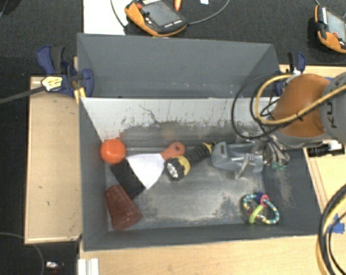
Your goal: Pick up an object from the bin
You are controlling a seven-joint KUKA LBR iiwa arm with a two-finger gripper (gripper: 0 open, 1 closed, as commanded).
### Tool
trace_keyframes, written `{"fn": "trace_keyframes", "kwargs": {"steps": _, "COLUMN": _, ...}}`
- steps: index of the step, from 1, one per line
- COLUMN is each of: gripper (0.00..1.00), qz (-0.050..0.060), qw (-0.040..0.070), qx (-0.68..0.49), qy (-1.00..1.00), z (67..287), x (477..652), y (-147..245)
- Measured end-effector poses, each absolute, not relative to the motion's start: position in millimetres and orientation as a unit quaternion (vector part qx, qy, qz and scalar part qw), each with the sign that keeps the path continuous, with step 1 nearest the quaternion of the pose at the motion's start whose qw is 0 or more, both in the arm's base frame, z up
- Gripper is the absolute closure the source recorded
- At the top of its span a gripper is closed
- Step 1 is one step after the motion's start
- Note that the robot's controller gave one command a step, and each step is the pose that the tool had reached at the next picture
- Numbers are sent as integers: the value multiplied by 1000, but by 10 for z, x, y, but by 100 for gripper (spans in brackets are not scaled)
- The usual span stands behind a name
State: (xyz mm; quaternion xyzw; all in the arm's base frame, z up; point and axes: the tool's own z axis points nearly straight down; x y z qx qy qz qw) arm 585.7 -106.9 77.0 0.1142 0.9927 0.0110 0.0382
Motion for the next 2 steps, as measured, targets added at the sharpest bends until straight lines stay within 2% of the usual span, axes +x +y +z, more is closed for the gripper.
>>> {"fn": "trace_keyframes", "kwargs": {"steps": 1, "gripper": 100, "qz": 4, "qw": 40, "qx": 83, "qy": 996, "z": 839, "x": 5870, "y": -903}}
{"fn": "trace_keyframes", "kwargs": {"steps": 2, "gripper": 100, "qz": 9, "qw": 35, "qx": 101, "qy": 994, "z": 1996, "x": 5857, "y": -1080}}
